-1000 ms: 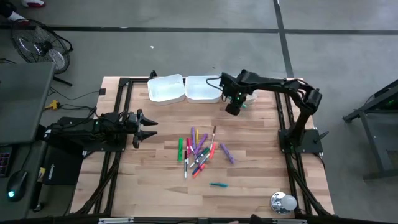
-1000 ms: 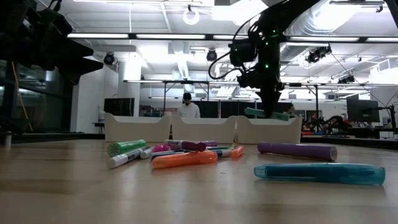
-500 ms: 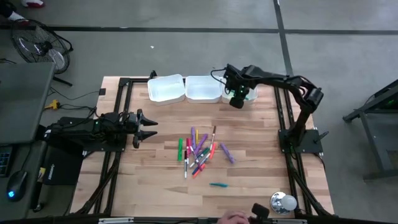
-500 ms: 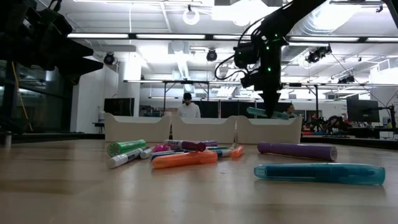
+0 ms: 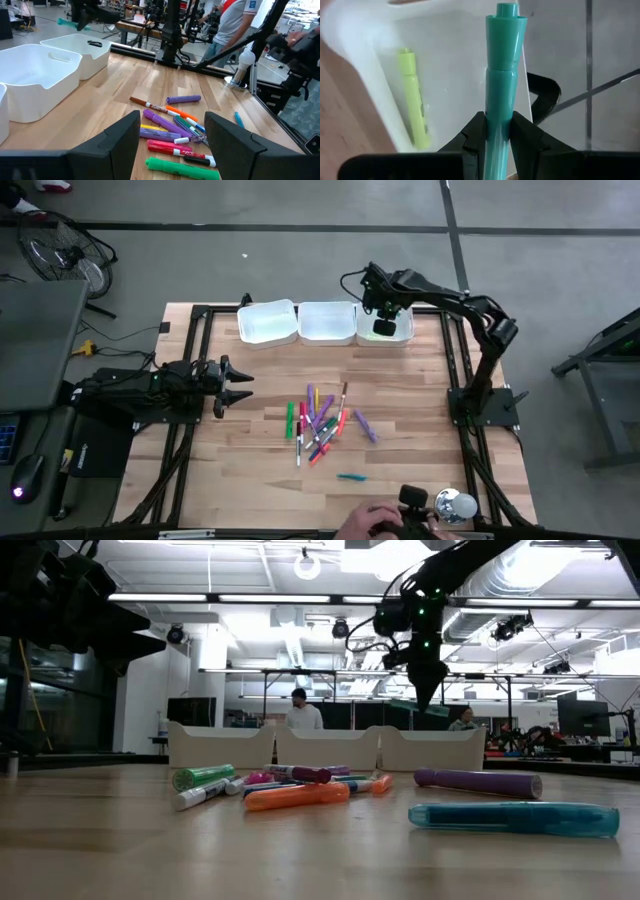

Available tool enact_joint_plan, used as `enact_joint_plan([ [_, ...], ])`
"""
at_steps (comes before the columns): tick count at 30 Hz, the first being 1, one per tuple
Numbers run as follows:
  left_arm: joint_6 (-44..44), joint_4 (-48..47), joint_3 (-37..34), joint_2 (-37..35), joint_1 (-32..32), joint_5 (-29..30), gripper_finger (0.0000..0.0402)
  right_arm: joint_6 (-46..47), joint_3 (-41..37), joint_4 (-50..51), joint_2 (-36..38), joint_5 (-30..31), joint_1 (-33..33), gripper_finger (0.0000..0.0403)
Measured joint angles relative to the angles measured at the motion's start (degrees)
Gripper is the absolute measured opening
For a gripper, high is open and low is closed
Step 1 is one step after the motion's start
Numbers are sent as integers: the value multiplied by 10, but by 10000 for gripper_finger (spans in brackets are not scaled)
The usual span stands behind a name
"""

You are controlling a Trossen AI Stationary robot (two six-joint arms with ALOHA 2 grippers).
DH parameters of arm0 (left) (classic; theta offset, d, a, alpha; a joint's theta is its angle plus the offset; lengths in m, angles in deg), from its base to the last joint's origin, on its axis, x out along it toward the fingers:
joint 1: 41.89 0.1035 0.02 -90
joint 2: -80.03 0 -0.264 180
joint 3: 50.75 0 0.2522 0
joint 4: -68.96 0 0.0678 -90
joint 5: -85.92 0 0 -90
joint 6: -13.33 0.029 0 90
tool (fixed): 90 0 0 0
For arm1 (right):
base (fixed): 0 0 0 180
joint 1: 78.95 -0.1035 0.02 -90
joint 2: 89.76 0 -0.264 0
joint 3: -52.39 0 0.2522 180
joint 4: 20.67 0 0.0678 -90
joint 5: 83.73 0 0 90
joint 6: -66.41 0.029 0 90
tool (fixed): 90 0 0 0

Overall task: Pick & Place Markers
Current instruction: Put the blue highlighter pen into the right white bin, then put the right purple highlighter pen into the right white bin

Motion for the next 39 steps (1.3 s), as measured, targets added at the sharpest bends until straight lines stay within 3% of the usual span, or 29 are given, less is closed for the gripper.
enact_joint_plan([
  [13,0,0,0,0,0,0,220,-28,134,141,-147,11,12,57],
  [24,0,0,0,0,0,0,220,-57,86,142,-152,-22,7,60],
  [39,0,0,0,0,0,0,220,-97,75,132,-152,-78,-13,123],
])
